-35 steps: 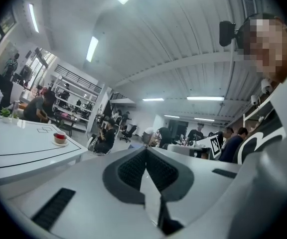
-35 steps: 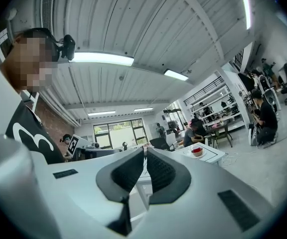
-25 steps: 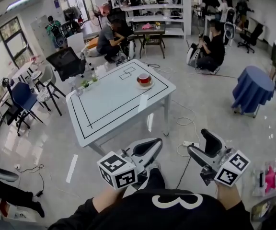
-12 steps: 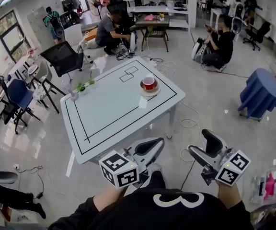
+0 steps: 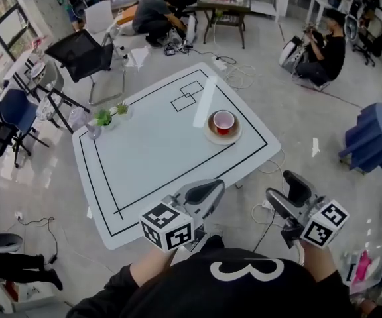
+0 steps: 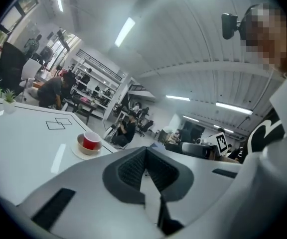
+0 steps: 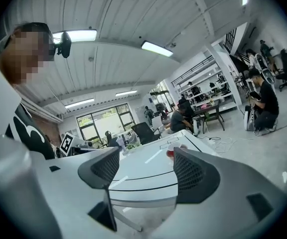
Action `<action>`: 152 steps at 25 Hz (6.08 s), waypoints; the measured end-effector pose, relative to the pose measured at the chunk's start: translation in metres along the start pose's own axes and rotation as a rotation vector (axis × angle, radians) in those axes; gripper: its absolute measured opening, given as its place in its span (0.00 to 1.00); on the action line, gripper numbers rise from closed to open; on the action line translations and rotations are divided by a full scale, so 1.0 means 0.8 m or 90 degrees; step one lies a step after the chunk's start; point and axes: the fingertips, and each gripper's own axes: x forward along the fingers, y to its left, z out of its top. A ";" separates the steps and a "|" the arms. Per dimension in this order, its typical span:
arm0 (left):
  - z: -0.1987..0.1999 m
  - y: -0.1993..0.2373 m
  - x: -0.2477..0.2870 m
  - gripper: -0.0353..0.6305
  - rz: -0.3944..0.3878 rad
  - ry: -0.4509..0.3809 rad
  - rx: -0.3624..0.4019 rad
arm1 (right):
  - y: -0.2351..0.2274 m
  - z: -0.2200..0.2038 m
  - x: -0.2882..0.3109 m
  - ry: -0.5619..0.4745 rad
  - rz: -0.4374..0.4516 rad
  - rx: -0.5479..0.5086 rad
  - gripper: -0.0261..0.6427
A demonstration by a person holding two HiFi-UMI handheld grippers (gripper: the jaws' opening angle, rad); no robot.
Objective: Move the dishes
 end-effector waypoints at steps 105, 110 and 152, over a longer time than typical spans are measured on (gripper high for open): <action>0.029 0.244 -0.071 0.06 0.407 -0.102 -0.167 | -0.059 -0.042 0.415 0.329 0.216 -0.026 0.08; 0.023 0.246 -0.093 0.06 0.435 -0.109 -0.175 | -0.044 -0.077 0.432 0.363 0.232 -0.038 0.08; 0.025 0.240 -0.051 0.06 0.380 -0.091 -0.177 | -0.140 -0.032 0.376 0.298 0.098 -0.091 0.46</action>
